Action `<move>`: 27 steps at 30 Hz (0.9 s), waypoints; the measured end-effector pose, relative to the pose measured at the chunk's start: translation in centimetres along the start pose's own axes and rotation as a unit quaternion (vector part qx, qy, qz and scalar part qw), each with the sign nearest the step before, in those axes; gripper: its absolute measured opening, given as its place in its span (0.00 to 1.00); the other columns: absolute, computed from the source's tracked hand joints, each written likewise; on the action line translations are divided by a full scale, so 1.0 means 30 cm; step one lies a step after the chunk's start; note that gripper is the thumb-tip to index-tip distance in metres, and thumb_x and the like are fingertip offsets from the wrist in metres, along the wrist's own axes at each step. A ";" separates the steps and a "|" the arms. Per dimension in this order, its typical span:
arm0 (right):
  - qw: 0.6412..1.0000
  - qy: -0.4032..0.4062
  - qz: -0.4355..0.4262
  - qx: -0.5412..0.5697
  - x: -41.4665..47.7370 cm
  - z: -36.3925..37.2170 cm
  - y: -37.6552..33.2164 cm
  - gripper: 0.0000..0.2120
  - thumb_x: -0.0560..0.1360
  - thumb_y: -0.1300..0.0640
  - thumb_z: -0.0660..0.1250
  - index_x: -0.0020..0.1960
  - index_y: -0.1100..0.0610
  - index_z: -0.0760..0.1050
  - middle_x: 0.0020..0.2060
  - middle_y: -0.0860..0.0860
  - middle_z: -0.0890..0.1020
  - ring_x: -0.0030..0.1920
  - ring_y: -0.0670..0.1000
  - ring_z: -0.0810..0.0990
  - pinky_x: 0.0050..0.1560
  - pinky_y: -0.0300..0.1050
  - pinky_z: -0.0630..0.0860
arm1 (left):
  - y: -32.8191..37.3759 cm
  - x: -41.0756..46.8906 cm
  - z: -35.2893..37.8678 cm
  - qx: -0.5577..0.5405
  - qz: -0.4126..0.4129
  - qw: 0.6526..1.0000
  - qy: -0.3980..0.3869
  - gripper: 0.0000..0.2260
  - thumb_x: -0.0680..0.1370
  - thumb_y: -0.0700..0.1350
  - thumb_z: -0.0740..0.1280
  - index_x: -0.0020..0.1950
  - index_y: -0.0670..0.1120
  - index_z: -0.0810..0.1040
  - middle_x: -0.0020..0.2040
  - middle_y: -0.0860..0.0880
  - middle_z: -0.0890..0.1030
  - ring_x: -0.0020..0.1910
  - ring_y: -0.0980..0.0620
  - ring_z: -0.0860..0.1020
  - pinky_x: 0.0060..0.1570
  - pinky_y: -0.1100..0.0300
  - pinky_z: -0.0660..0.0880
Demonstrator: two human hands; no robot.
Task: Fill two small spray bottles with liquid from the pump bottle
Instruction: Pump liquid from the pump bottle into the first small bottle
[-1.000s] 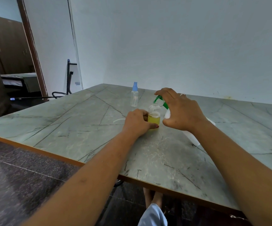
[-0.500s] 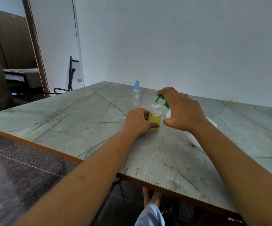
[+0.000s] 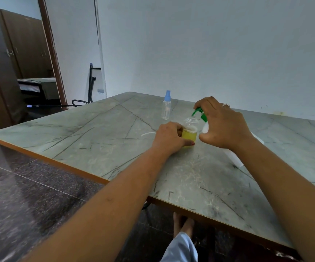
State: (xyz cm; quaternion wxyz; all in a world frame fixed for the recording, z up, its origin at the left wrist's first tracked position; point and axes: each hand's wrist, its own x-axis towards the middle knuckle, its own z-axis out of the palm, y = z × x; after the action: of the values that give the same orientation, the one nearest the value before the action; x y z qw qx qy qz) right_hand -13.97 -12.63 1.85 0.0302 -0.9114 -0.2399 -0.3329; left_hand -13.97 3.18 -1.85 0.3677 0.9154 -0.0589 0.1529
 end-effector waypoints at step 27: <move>1.000 -0.017 0.005 -0.026 0.004 -0.004 0.002 0.33 0.62 0.50 0.74 0.64 0.49 0.65 0.59 0.47 0.71 0.47 0.51 0.75 0.36 0.41 0.69 | 0.004 0.008 0.004 0.017 -0.008 1.000 -0.001 0.28 0.69 0.53 0.74 0.65 0.44 0.74 0.59 0.47 0.79 0.55 0.51 0.78 0.59 0.59 0.73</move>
State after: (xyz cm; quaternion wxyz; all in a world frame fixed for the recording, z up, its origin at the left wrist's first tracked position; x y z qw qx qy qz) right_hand -13.94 -12.68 2.03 0.0042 -0.9188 -0.2272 -0.3229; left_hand -13.73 3.01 -1.78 0.3535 0.9220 -0.0495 0.1501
